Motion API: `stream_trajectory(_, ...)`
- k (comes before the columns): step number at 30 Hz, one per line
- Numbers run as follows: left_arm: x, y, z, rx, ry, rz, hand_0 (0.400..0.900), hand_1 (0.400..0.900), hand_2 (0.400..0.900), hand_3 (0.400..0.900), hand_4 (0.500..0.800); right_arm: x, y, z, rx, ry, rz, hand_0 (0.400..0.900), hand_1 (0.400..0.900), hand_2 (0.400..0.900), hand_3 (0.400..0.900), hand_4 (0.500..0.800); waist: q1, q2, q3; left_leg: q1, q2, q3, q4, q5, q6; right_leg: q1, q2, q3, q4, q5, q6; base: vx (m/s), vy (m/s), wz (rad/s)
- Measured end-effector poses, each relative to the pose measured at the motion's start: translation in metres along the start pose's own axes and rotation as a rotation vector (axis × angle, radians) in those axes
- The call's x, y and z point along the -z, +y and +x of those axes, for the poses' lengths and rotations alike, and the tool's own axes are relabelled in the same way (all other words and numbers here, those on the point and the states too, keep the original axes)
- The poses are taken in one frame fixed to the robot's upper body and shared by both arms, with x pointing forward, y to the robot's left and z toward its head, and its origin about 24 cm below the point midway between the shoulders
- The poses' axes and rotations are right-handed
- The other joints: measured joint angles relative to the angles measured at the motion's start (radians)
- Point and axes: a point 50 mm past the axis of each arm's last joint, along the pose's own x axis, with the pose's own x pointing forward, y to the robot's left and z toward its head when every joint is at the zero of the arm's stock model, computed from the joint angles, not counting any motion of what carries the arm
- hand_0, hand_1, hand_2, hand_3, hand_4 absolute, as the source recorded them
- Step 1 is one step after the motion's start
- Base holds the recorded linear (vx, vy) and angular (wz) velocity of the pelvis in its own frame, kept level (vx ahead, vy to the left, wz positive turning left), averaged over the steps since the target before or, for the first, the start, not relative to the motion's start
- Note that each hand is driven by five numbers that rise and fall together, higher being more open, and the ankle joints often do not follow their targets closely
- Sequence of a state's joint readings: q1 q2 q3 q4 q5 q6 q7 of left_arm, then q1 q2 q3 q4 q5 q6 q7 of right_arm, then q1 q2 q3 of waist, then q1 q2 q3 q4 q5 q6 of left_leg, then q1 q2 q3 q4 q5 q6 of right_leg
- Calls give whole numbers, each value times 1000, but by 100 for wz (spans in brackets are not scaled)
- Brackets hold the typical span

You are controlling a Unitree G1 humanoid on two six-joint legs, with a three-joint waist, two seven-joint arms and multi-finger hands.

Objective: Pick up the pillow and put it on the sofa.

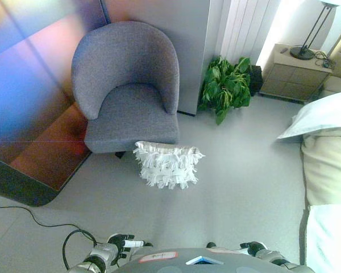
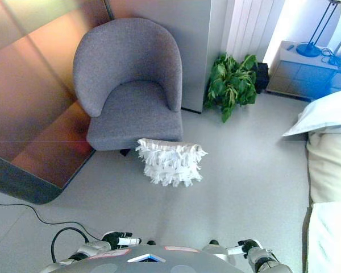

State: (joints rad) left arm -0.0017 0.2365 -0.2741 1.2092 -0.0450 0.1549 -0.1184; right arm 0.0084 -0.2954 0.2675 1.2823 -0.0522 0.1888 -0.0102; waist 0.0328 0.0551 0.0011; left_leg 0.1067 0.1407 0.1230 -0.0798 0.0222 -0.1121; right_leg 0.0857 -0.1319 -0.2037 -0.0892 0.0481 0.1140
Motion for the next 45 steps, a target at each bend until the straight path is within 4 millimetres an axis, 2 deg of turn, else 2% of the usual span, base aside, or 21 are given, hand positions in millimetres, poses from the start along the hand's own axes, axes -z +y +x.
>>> stream_trajectory(16,0,-1,0,17,0,-10,900,900,900,900,800,-2,-1,0,2,2,-2,900,900,900,900,800,0,6,8,-1,-2,-4,0,0,1,1,-1,-4,-1,-1,2,13,-15,0)
stream_trajectory(28,-4,-2,0,23,-12,13,900,900,900,900,800,-5,-4,-1,5,-5,4,900,900,900,900,800,-1,10,25,3,0,3,1,-2,3,-6,1,4,1,-1,2,35,-114,-6)
stream_trajectory(30,-11,0,0,2,-35,17,900,900,900,900,800,-8,-5,-1,5,-10,4,900,900,900,900,800,-1,5,36,-10,0,2,38,-12,21,-6,-1,10,5,-2,2,23,-171,-8)
stream_trajectory(32,-18,4,0,-34,-70,-22,900,900,900,900,800,-16,-7,-1,0,-30,5,900,900,900,900,800,1,-10,66,-61,1,-3,149,-24,43,-29,-7,20,41,-15,-12,33,-104,-17)
stream_trajectory(33,-19,5,0,-37,-73,-24,900,900,900,900,800,-18,-7,-1,0,-33,5,900,900,900,900,800,1,-14,69,-65,0,-4,155,-24,43,-31,-9,23,43,-17,-13,105,-41,-20)
stream_trajectory(34,-25,6,-1,-55,-104,-72,900,900,900,900,800,-28,-9,-2,3,-52,3,900,900,900,900,800,5,-46,93,-112,-13,-22,252,-2,59,-41,-26,44,55,-19,-20,150,2,-14)
stream_trajectory(36,-33,9,-2,-73,-163,-138,900,900,900,900,800,-31,-11,-2,9,-48,-13,900,900,900,900,800,11,-82,121,-233,-25,-47,453,36,7,-41,-46,65,53,-16,-37,298,86,-8)
stream_trajectory(37,-38,8,-2,-77,-201,-157,900,900,900,900,800,-29,-13,-2,16,-34,-28,900,900,900,900,800,28,-88,128,-259,-30,-42,443,13,-18,-33,-64,62,53,-13,-42,428,146,-5)
stream_trajectory(39,-37,7,-2,-77,-224,-168,900,900,900,900,800,-23,-19,-2,31,-13,-40,900,900,900,900,800,27,-72,131,-244,-33,-3,315,12,-20,-38,-69,38,52,-14,-42,499,135,-24)
stream_trajectory(40,-36,5,-2,-75,-224,-186,900,900,900,900,800,-20,-21,-2,37,-2,-43,900,900,900,900,800,28,-56,131,-228,-39,5,238,11,-21,-42,-70,33,40,-15,-40,426,109,-30)
stream_trajectory(41,-32,-1,-1,-72,-215,-213,900,900,900,900,800,-18,-26,-2,49,3,-58,900,900,900,900,800,37,-29,123,-214,-44,1,168,-18,-21,-38,-53,43,13,-17,-32,581,194,-47)
stream_trajectory(42,-27,-12,1,-58,-203,-241,900,900,900,900,800,-16,-34,-2,68,6,-64,900,900,900,900,800,73,46,119,-195,1,2,97,10,6,-59,6,50,116,-25,-29,534,207,-44)
stream_trajectory(43,-25,-8,0,-73,-211,-242,900,900,900,900,800,-19,-25,-2,48,1,-65,900,900,900,900,800,106,49,137,-176,20,20,100,41,7,-97,28,27,324,-141,-30,619,263,-51)
stream_trajectory(44,-18,3,-1,-107,-221,-247,900,900,900,900,800,-16,-6,-1,-2,12,-65,900,900,900,900,800,117,18,131,-146,8,31,97,39,9,-101,33,22,432,-235,-56,538,258,-43)
stream_trajectory(45,-9,11,-3,-133,-215,-273,900,900,900,900,800,-17,7,-1,-32,13,-65,900,900,900,900,800,117,-26,128,-134,-16,51,110,41,23,-41,18,15,394,-297,-80,469,234,-38)
